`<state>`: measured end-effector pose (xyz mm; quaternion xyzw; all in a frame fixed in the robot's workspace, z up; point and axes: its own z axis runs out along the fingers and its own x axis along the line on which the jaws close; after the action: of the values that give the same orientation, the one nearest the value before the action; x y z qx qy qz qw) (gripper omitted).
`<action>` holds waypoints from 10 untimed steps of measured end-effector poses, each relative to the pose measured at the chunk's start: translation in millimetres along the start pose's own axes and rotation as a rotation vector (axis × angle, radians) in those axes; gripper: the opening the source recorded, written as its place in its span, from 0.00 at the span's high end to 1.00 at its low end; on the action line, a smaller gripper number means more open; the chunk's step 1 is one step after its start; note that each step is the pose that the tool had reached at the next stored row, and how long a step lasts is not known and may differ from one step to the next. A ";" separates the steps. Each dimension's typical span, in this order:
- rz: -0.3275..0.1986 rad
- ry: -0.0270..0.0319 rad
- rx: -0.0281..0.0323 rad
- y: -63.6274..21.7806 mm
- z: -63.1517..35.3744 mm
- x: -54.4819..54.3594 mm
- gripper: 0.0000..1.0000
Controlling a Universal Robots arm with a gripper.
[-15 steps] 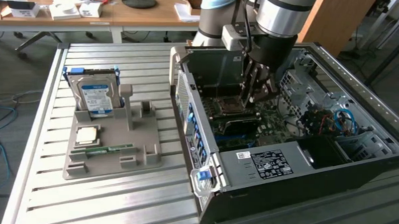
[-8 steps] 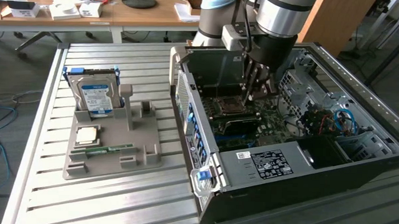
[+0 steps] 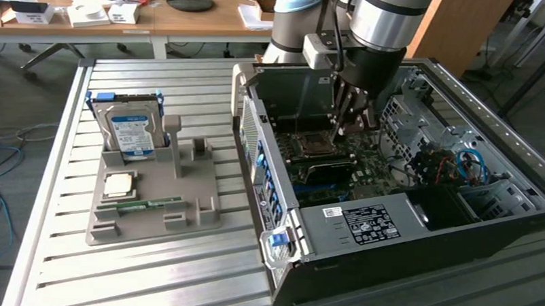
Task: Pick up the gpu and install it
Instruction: 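Press down on the gpu until it lock into place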
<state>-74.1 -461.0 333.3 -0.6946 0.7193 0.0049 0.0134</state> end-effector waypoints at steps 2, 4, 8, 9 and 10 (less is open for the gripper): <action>0.000 0.0000 0.0000 0.0 0.0 0.0 0.89; 0.000 0.0000 0.0000 0.0 0.0 0.0 0.89; 0.000 0.0000 0.0000 0.0 0.0 0.0 0.89; 0.000 0.0001 0.0000 0.0 0.0 0.0 0.89; 0.000 0.0000 0.0000 0.0 0.0 0.0 0.89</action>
<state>-74.1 -461.0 333.3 -0.6946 0.7193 0.0049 0.0134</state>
